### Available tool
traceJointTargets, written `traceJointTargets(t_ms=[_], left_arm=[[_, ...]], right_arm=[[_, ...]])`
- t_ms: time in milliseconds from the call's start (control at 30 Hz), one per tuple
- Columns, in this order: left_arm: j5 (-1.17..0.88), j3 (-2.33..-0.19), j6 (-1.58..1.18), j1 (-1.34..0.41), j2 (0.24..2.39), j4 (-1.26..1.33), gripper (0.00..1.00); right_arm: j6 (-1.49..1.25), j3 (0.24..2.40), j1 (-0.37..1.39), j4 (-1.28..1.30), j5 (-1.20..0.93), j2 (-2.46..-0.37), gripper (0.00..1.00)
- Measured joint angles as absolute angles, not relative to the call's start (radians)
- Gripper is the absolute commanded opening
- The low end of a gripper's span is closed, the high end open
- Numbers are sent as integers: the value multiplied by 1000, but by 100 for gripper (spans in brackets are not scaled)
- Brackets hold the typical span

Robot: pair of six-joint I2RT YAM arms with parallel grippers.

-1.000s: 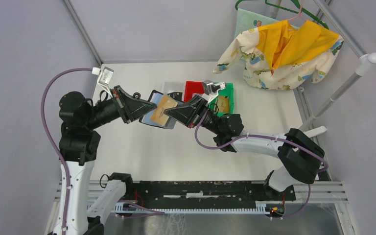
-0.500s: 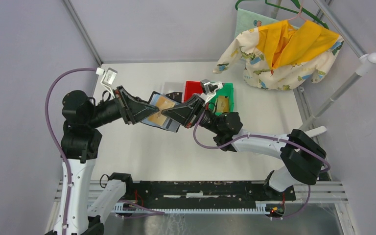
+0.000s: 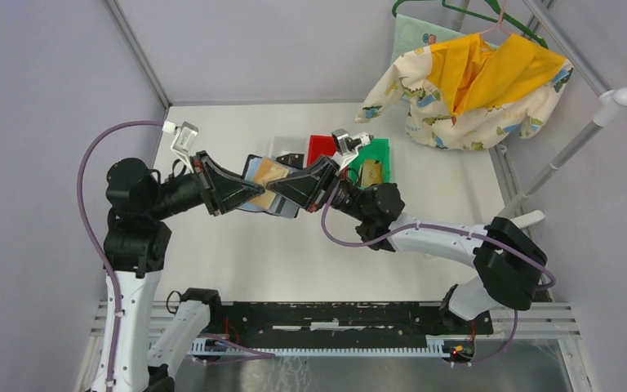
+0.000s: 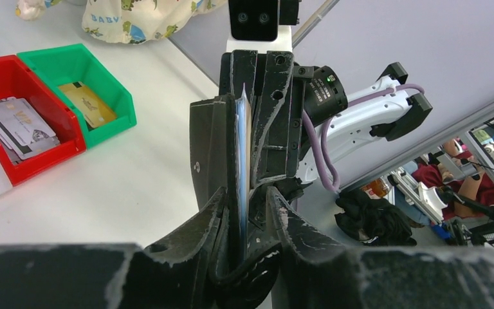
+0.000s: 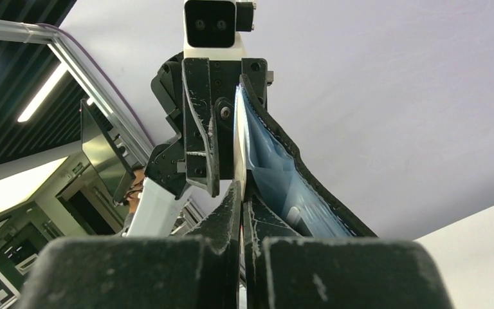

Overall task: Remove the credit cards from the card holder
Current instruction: Remove the credit card from the card holder.

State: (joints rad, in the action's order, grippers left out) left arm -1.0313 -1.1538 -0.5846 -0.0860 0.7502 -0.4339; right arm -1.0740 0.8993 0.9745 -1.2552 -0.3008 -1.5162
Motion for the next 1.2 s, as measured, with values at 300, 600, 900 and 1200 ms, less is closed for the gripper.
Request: traceJointTargets(t_ms=[300,600,900,1200], left_arm=[[-1059,-1155,-577,-86,744,-435,2],[-1104,-1176,-577,-88,766,-440,2],[-1153,-1177,-604,-91,767,-431,2],[-1162,-1181,-661,-92,767,-390,2]], right_arm=[[-1056,900,975,-1243,-306,-1486,9],[-1088,883,968,-1329,-317,-1486,24],[-1169,852,958,-1476,-339,-1520,24],[-1192,827,953,-1526,-368,-1520,31]])
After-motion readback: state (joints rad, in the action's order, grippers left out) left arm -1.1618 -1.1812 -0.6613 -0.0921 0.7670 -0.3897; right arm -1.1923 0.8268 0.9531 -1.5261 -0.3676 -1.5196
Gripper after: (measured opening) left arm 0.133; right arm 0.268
